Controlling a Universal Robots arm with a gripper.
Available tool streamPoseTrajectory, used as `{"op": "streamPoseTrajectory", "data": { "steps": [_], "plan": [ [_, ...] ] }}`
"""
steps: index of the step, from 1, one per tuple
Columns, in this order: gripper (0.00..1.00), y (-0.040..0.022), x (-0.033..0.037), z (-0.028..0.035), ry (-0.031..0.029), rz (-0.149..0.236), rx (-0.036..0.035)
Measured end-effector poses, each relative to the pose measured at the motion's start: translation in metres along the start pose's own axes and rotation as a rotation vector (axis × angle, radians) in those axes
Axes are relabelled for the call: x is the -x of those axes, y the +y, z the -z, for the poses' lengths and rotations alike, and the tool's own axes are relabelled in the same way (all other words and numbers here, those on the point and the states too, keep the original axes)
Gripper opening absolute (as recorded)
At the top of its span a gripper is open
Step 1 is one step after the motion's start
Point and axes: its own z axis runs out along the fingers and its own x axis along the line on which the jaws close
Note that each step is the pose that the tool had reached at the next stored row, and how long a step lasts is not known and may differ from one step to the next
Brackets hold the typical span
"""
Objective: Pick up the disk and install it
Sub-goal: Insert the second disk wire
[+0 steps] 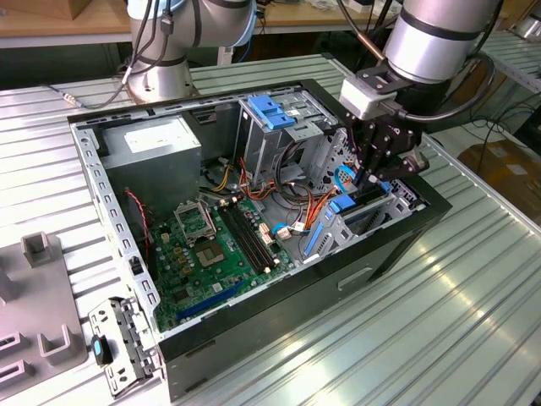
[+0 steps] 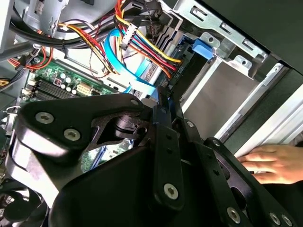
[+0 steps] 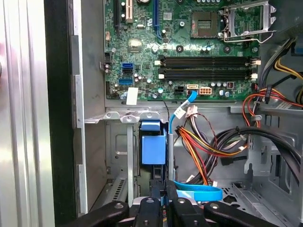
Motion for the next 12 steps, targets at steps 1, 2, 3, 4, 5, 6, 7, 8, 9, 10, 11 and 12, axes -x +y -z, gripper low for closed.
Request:
{"op": "streamPoseTrajectory", "data": {
  "steps": [1, 2, 3, 4, 5, 6, 7, 8, 9, 10, 11, 12],
  "plan": [
    [0.16, 0.0001, -0.0007, -0.0002, -0.0068, -0.001, 0.0001],
    [0.16, 0.0001, -0.0019, -0.0006, -0.0155, -0.001, 0.0001],
    [0.16, 0.0001, -0.0029, -0.0009, -0.0213, -0.002, 0.0001],
    [0.16, 0.0, -0.0037, -0.0011, -0.0254, -0.002, 0.0001],
    [0.16, 0.0, -0.0045, -0.0013, -0.0289, -0.002, 0.0002],
    [0.16, -0.0002, -0.0055, -0.0014, -0.0311, -0.002, 0.0002],
    [0.16, -0.0005, -0.0064, -0.0016, -0.0324, -0.002, 0.0002],
    [0.16, -0.0008, -0.008, -0.0017, -0.0338, -0.002, 0.0002],
    [0.16, -0.0009, -0.0088, -0.0019, -0.0351, -0.003, 0.0002],
    [0.16, -0.0012, -0.0096, -0.002, -0.0388, -0.003, 0.0002],
    [0.16, -0.0013, -0.0098, -0.0019, -0.0413, -0.003, 0.0003],
    [0.16, -0.0013, -0.0103, -0.002, -0.0447, -0.003, 0.0002]
  ]
}}
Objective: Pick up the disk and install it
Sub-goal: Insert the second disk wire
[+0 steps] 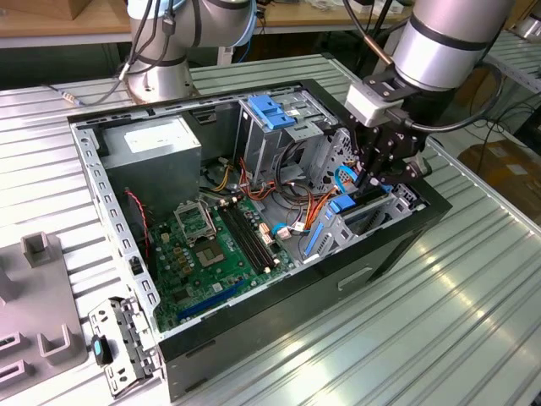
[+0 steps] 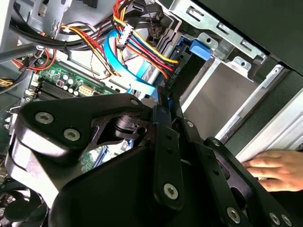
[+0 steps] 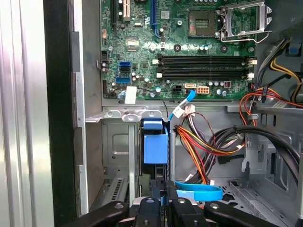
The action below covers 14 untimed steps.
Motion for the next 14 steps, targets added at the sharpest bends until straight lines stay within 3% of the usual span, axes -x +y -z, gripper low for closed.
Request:
{"op": "streamPoseTrajectory", "data": {
  "steps": [12, 14],
  "plan": [
    [0.16, -0.0008, -0.0022, -0.0016, -0.0298, -0.002, 0.0],
    [0.16, -0.0008, -0.0023, -0.0019, -0.0307, -0.002, 0.0]
  ]
}}
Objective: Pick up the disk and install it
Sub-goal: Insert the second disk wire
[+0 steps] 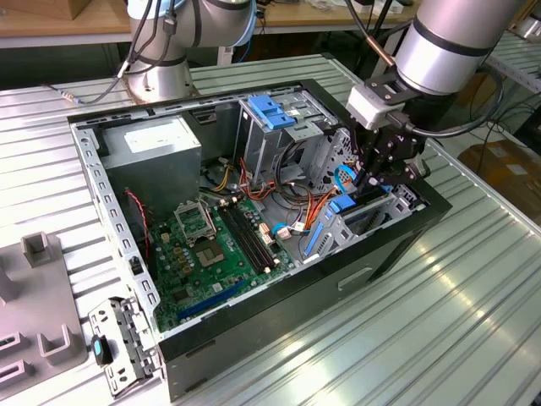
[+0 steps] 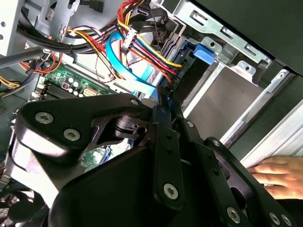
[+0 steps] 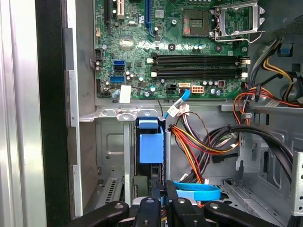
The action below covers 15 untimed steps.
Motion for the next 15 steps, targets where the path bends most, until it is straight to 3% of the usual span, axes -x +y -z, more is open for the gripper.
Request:
{"op": "streamPoseTrajectory", "data": {
  "steps": [6, 15],
  "plan": [
    [0.16, -0.0009, -0.0009, -0.0005, -0.0003, 0.0, 0.0],
    [0.16, -0.0011, -0.0035, -0.0071, -0.0018, 0.0, 0.0001]
  ]
}}
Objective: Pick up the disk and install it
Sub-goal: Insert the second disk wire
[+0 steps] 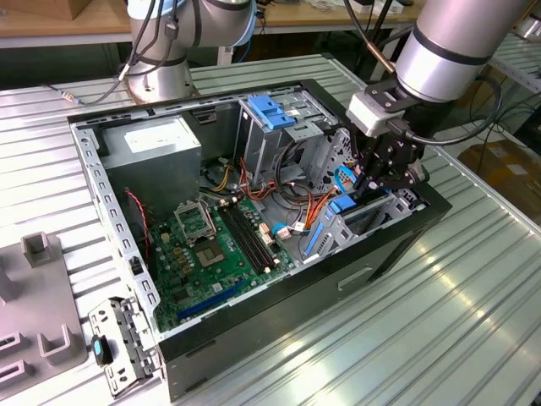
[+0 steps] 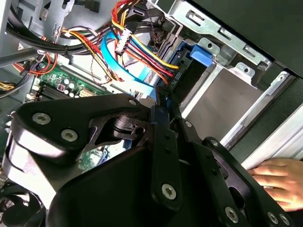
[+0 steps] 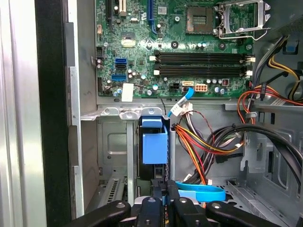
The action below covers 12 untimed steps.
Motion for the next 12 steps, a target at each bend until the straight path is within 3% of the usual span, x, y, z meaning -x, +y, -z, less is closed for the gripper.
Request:
{"op": "streamPoseTrajectory", "data": {
  "steps": [3, 4, 5, 7, 10, 12],
  "plan": [
    [0.17, 0.0, -0.0001, -0.0001, -0.0004, 0.0, -0.0004],
    [0.24, -0.0002, 0.0, 0.0016, -0.0005, 0.0, -0.0006],
    [0.24, -0.0004, 0.0001, 0.0048, -0.0006, 0.0, -0.0007],
    [0.24, -0.0012, 0.0005, 0.0177, -0.0003, 0.0, -0.0014],
    [0.24, -0.0013, 0.0005, 0.0185, -0.0005, 0.0, -0.0023],
    [0.16, -0.0013, 0.0005, 0.0186, -0.0002, 0.0, -0.0028]
  ]
}}
